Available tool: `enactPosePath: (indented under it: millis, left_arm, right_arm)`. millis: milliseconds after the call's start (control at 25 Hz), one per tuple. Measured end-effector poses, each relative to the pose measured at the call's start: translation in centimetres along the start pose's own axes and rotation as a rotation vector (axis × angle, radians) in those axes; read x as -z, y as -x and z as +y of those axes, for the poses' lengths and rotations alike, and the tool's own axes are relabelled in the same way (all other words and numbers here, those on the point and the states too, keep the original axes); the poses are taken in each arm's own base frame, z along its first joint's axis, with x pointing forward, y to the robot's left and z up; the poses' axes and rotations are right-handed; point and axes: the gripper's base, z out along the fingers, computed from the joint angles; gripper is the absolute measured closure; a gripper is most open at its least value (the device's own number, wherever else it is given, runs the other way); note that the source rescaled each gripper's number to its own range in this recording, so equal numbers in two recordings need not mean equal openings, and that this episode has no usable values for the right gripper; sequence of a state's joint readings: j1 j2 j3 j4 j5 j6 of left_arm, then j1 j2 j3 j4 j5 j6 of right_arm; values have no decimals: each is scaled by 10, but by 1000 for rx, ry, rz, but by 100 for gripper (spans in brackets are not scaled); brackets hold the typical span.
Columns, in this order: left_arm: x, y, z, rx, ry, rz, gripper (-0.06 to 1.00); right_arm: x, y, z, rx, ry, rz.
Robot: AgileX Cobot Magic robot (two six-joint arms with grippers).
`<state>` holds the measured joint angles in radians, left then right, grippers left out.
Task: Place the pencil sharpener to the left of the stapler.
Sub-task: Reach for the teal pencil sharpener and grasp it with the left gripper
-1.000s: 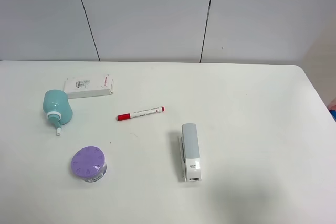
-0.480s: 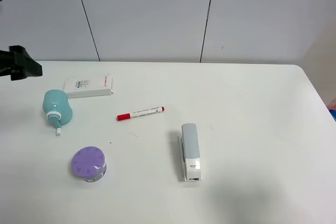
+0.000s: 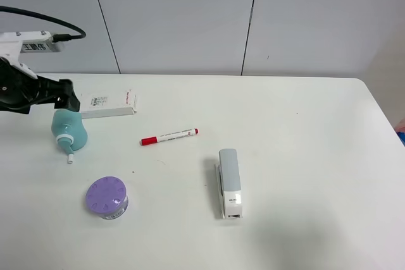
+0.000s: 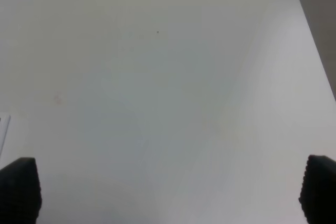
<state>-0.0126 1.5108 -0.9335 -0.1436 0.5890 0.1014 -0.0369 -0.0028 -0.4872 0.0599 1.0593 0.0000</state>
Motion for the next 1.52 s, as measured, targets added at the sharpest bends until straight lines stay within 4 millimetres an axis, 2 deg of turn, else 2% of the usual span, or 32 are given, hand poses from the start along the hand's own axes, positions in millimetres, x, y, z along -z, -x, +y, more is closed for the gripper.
enactPosePath:
  millis: [280, 560, 1520]
  left_arm:
    - [-34, -2, 8, 0, 13, 64, -6]
    - [-47, 1, 18, -8, 31, 48, -6]
    - [-90, -4, 23, 11, 42, 59, -6]
  right_arm:
    - [0, 0, 0, 0, 0, 0]
    - [0, 0, 0, 0, 0, 0]
    - [0, 0, 0, 0, 0, 0]
